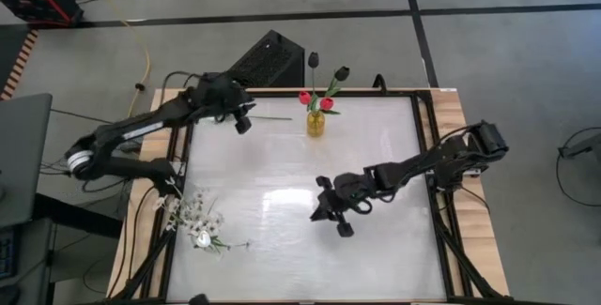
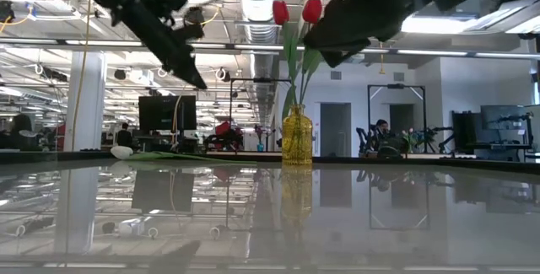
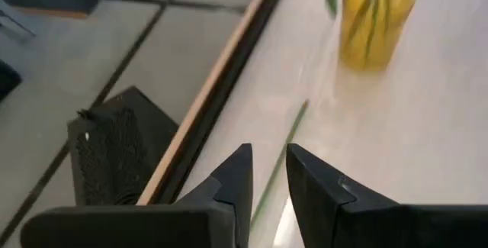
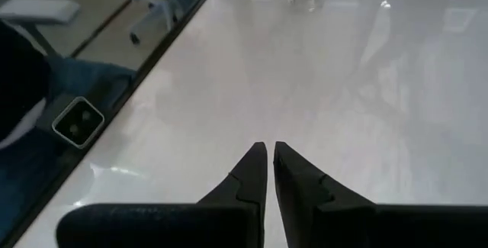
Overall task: Sort flowers into vase by color
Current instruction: Put the white tulip into the transparent vase
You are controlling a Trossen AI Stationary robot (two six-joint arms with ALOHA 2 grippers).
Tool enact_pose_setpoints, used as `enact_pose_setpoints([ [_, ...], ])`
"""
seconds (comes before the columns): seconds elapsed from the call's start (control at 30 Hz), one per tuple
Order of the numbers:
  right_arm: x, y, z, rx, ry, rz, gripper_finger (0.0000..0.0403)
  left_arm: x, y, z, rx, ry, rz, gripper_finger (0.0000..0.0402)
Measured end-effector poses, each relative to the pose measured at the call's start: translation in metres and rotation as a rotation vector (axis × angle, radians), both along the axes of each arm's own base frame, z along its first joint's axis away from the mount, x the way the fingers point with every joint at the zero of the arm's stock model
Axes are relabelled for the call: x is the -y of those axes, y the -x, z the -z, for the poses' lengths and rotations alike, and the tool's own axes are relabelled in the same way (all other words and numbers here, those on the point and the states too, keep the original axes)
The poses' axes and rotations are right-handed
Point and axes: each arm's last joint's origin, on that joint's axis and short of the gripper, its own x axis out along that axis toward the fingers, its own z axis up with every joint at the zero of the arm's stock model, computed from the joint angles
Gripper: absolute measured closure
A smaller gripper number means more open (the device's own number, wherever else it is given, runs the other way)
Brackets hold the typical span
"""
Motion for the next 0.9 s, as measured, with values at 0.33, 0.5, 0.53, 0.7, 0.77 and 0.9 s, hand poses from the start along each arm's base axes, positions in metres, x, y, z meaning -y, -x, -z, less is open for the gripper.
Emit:
enact_pose_setpoints([
  [0.33, -0.017, 0.014, 0.016, -0.017, 0.027, -0.027, 0.035, -0.041, -0.036, 0.044, -0.432, 0.09, 0.039, 0.0248],
  [0.5, -0.016, 0.016, 0.018, -0.033, 0.032, -0.028, 0.035, -0.052, -0.045, 0.066, -0.583, 0.108, 0.04, 0.022],
  [0.53, -0.016, 0.016, 0.018, -0.035, 0.032, -0.028, 0.035, -0.053, -0.046, 0.071, -0.6, 0.118, 0.043, 0.0219],
  [0.7, -0.016, 0.016, 0.019, -0.039, 0.036, -0.031, 0.035, -0.06, -0.044, 0.089, -0.688, 0.126, 0.024, 0.0225],
  [0.77, -0.016, 0.016, 0.019, -0.043, 0.039, -0.032, 0.035, -0.062, -0.042, 0.095, -0.725, 0.132, 0.02, 0.0228],
  [0.9, -0.016, 0.016, 0.019, -0.044, 0.036, -0.033, 0.035, -0.07, -0.035, 0.103, -0.76, 0.16, 0.009, 0.0233],
])
